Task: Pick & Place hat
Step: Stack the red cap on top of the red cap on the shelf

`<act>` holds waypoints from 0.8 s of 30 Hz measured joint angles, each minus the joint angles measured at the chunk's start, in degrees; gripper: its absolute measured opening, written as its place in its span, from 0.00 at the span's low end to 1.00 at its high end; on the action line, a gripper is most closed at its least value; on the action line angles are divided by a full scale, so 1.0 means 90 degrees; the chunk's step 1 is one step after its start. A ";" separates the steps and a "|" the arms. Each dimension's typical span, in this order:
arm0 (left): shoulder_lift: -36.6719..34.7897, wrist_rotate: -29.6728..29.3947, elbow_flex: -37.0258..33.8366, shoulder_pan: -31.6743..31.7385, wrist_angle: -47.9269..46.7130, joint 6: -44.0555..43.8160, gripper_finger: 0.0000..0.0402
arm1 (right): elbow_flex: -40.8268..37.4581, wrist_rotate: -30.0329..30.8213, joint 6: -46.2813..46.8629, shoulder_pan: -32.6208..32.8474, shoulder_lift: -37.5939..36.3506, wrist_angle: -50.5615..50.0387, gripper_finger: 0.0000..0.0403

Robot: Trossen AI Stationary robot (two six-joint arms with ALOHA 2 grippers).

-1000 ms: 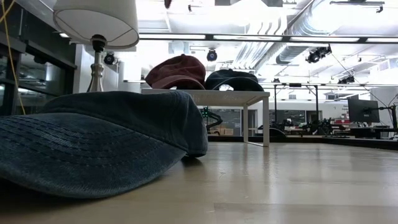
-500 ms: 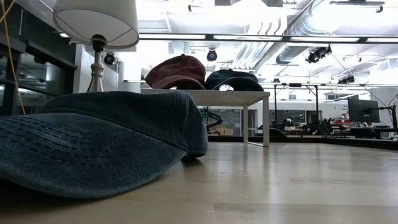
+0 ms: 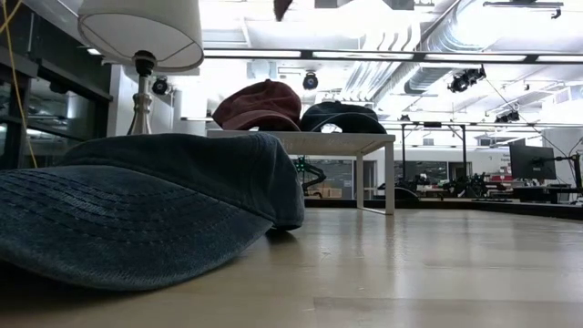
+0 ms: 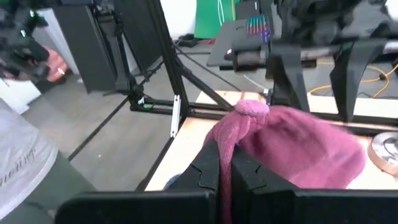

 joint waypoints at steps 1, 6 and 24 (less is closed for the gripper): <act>-0.0023 0.0085 0.0000 -0.0001 0.0158 -0.0002 0.41 | -0.0001 -0.0003 -0.0043 0.0004 0.0028 -0.0026 0.00; -0.0035 0.0672 0.0005 -0.0001 0.0951 0.0085 0.41 | 0.0001 0.0005 -0.0069 0.0017 0.0161 0.0123 0.00; 0.0323 0.1542 -0.0002 -0.0001 0.1103 0.0217 0.41 | -0.0001 -0.0012 -0.0335 0.0213 0.0651 0.0160 0.00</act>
